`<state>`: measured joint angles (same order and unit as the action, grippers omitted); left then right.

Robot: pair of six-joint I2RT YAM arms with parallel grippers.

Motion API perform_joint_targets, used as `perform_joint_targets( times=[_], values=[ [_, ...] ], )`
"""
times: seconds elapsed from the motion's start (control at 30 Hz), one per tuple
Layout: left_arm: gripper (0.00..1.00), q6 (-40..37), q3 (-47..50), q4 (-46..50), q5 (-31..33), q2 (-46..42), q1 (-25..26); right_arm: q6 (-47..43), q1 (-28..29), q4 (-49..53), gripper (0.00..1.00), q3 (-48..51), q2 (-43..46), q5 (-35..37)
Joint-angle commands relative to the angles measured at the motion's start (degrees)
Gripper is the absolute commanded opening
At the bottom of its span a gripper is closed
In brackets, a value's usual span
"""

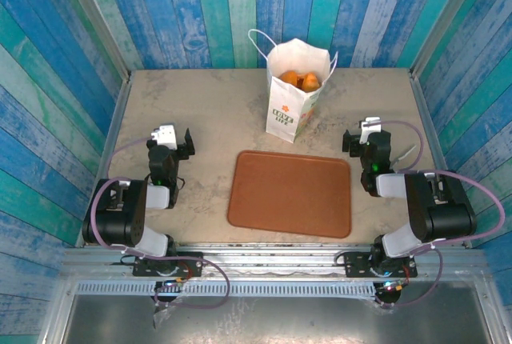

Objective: Take the fake bread out of the paper bag

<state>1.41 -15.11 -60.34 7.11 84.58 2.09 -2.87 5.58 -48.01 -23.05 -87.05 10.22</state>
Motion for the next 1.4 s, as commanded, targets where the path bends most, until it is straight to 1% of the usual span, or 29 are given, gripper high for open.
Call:
perform_joint_targets(
  times=[0.0, 0.1, 0.17, 0.2, 0.27, 0.3, 0.33, 0.37, 0.43, 0.47, 0.53, 0.6, 0.67, 0.73, 0.8, 0.83, 0.9, 1.0, 1.1, 1.2, 1.3, 1.37],
  values=[
    [0.94, -0.76, 0.54, -1.51, -0.26, -0.34, -0.2, -0.76, 0.12, -1.09, 1.0, 0.6, 0.64, -0.96],
    [0.94, 0.28, 1.76, 0.45, 1.71, -5.01, -0.23, -1.95, 0.48, 0.22, 1.0, 0.34, 2.05, -2.36],
    [0.94, 2.59, 0.78, 7.31, 3.61, -9.81, -0.31, -1.72, 0.45, 2.3, 1.0, -0.16, 4.08, -1.95],
    [0.94, 3.86, -0.16, 10.97, 4.12, -11.95, -0.42, -1.49, 0.47, 6.06, 1.0, -1.37, 5.79, -1.89],
    [0.94, 5.48, -1.28, 15.74, 3.65, -16.25, -0.51, 0.93, 0.42, 18.6, 1.0, -6.08, 9.55, -1.63],
    [0.94, 6.27, -1.18, 16.38, 3.21, -18.21, -0.55, 2.02, 0.45, 23.37, 1.0, -7.72, 11.32, -2.34],
    [0.94, 7.6, -1.17, 16.5, 3.41, -19.67, -0.57, 2.82, 0.41, 25.68, 1.0, -8.36, 12.76, -3.03],
    [0.94, 11.03, -1.61, 17.88, 5.63, -21.03, -0.59, 4.39, 0.42, 28.24, 1.0, -9.01, 14.64, -3.37],
    [0.94, 20.33, -4.33, 25.19, 12.36, -23.21, -0.59, 6.81, 0.43, 32.47, 1.0, -9.66, 18.41, -4.65],
    [0.94, 22.61, -6.83, 29.3, 12.41, -23.61, -0.89, 8.42, 0.45, 34.32, 1.0, -9.77, 20.55, -5.79],
    [0.94, 20.65, -10.83, 33.55, 4.74, -23.18, -1.21, 13.51, 0.46, 38.81, 1.0, -10.79, 23.79, -7.26],
    [0.94, 21.38, -15.63, 37.75, -2.39, -21.64, -1.3, 16.16, 0.31, 43.04, 1.0, -12.06, 26.09, -11.44],
    [0.94, 22.31, -20.61, 40.96, -11.91, -19.11, -1.3, 19.25, 0.31, 47.06, 1.0, -13.66, 27.3, -15.8],
    [0.94, 24.81, -24.26, 41.29, -19.48, -16.41, -1.3, 21.9, 0.3, 49.52, 1.0, -14.83, 27.83, -19.91],
    [0.97, 27.63, -27.93, 40.93, -27.2, -13.35, -1.2, 23.39, 0.3, 50.38, 1.0, -15.48, 27.71, -24.98],
    [0.99, 29.1, -29.43, 40.59, -29.82, -12.18, -1.21, 23.57, 0.3, 50.45, 1.0, -15.64, 27.59, -27.24],
    [0.98, 32.43, -32.55, 39.83, -35.04, -9.18, -0.92, 24.84, 0.31, 51.15, 1.0, -16.45, 27.0, -31.34],
    [0.97, 36.66, -35.61, 37.73, -39.64, -6.8, 0.45, 27.3, 0.41, 50.73, 1.0, -17.02, 25.8, -36.55],
    [0.97, 39.09, -38.93, 38.44, -40.91, -4.85, 2.89, 29.05, 0.6, 51.16, 1.0, -18.12, 24.53, -39.3],
    [0.97, 40.84, -43.53, 37.84, -43.87, -0.9, 5.8, 31.47, 1.14, 50.46, 1.0, -18.94, 23.95, -39.88],
    [0.96, 43.06, -49.05, 38.26, -43.72, 4.57, 7.77, 34.48, 2.76, 48.78, 1.0, -20.12, 23.61, -39.28],
    [0.95, 44.65, -54.55, 39.22, -43.57, 9.19, 8.6, 36.03, 4.5, 48.45, 1.0, -21.68, 23.25, -38.81]
  ],
)
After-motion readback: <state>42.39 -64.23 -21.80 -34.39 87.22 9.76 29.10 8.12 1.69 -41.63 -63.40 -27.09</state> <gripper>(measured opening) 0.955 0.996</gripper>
